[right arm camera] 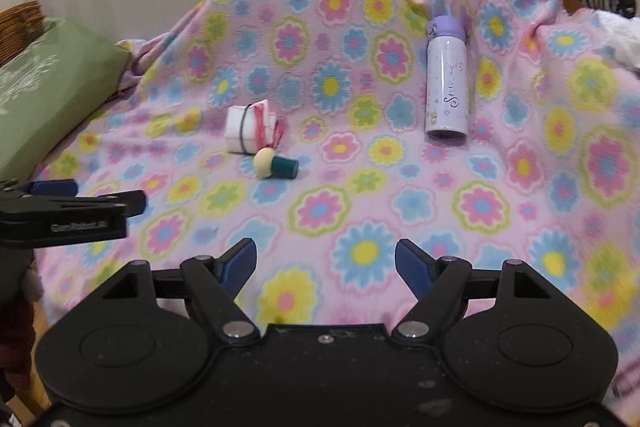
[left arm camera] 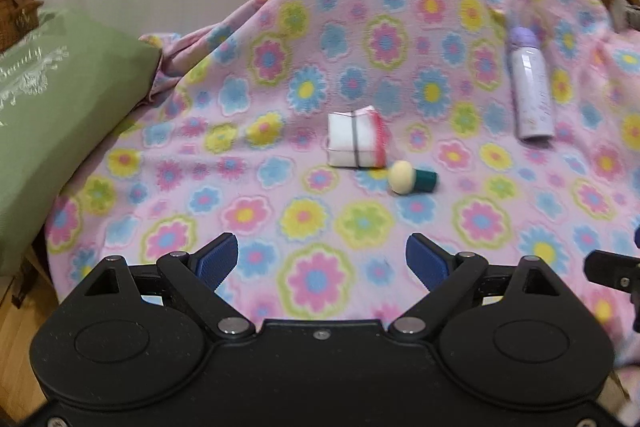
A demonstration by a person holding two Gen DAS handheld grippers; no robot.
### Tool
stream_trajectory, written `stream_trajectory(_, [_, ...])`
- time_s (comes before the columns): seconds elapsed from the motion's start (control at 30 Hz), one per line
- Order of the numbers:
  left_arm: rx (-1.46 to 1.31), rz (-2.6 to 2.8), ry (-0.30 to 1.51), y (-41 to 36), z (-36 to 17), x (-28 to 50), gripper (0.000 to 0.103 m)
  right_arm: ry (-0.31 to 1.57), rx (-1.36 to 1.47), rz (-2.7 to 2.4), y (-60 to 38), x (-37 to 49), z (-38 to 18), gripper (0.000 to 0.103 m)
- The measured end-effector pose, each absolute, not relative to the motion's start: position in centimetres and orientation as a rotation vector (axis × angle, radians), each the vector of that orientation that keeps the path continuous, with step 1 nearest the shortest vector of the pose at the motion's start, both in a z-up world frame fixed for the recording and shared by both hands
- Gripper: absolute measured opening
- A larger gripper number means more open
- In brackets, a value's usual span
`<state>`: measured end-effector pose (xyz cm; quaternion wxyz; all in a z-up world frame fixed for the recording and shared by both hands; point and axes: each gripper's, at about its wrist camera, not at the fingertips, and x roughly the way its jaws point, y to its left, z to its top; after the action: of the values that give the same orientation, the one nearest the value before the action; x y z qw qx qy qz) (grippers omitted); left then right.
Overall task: Organize soft objects
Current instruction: 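Move both open grippers toward the white packet and sponge applicator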
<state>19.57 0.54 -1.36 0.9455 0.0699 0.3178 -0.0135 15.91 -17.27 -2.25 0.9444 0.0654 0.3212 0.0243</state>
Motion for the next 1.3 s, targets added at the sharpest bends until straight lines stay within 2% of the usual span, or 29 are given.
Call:
stream_trajectory(0.8, [0.144, -0.033, 0.652, 2.7, -8.6, 32.4, 0.091, 0.727, 0.165, 0.099, -13.9, 29.7, -7.5, 0.079])
stream_trajectory(0.97, [0.128, -0.035, 0.626, 3.3, -9.5, 34.3, 0.091, 0.721, 0.206, 0.072, -12.8, 32.2, -8.3, 0.079])
stream_trajectory(1.1, [0.051, -0.037, 0.707, 4.6, -10.7, 35.9, 0.090, 0.697, 0.239, 0.040, -12.3, 33.3, -8.5, 0.079])
stream_trajectory(1.3, [0.013, -0.023, 0.706, 5.2, -10.8, 35.7, 0.090, 0.665, 0.257, -0.001, -11.2, 34.9, -8.9, 0.079])
